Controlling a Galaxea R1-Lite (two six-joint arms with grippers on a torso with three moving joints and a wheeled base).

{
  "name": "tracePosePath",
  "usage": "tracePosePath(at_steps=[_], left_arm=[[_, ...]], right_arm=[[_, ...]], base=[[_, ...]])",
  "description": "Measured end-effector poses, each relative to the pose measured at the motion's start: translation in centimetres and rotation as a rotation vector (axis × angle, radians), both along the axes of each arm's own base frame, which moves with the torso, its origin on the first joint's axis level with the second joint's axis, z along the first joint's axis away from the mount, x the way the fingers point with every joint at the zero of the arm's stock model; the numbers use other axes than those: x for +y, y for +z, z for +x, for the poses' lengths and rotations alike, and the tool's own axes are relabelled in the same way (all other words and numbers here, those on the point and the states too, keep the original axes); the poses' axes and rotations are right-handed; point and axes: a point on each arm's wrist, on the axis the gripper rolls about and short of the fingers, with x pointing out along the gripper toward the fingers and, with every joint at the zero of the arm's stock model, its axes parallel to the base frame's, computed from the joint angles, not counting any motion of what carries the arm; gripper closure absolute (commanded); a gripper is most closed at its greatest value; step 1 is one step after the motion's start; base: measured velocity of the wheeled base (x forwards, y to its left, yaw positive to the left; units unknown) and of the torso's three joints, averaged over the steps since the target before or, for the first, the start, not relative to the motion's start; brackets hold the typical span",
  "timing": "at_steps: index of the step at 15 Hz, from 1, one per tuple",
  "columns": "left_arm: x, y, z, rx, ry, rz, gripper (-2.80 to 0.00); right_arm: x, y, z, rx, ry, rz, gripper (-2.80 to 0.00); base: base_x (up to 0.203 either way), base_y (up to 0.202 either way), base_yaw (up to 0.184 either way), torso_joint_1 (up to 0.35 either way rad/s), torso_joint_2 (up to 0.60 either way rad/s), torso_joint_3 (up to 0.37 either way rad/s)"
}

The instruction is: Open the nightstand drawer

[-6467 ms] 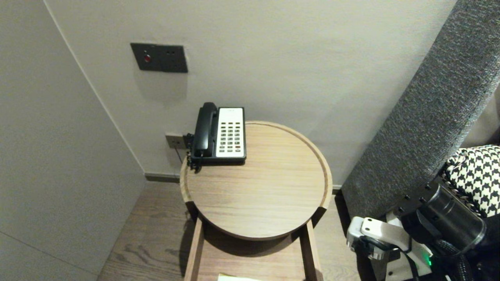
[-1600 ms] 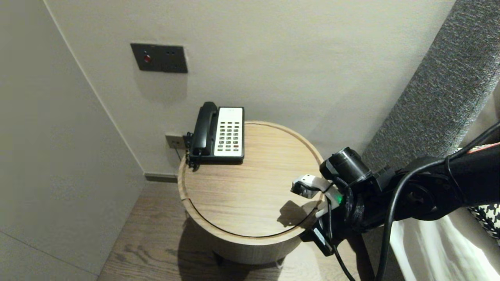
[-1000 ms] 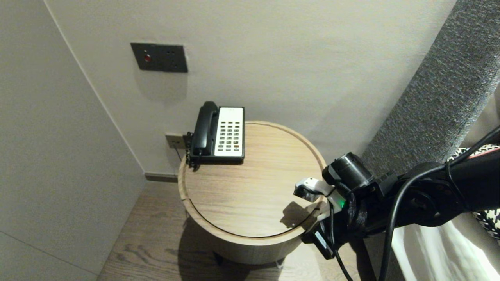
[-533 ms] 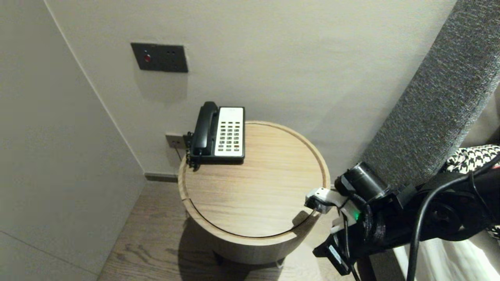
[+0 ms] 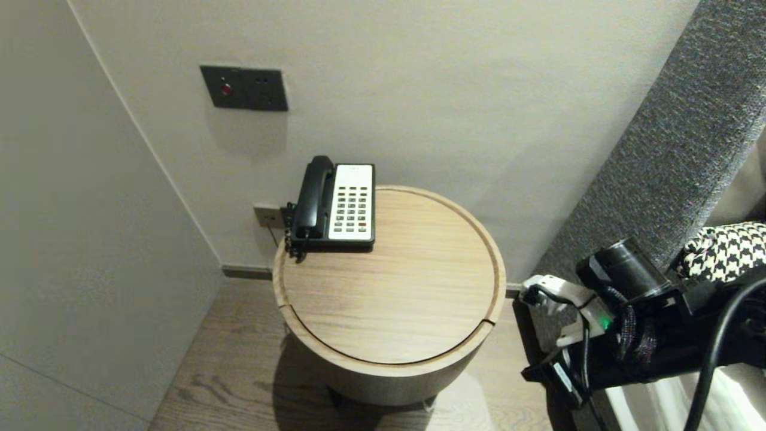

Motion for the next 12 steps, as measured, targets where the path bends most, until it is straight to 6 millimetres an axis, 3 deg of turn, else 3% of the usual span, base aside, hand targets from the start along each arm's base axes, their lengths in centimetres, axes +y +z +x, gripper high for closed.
tracePosePath(at_steps=[8, 12], left_arm=[[0.0, 0.0, 0.0, 0.000, 0.000, 0.000, 0.00], [0.0, 0.0, 0.0, 0.000, 0.000, 0.000, 0.00]], right_arm=[[-8.4, 2.5, 1.0, -0.134, -0.297, -0.016, 0.00], [-13.2, 4.7, 0.1, -0.226, -0.502, -0.028, 0.00]], base=[[0.000, 0.000, 0.000, 0.000, 0.00, 0.000], [0.000, 0.000, 0.000, 0.000, 0.00, 0.000]])
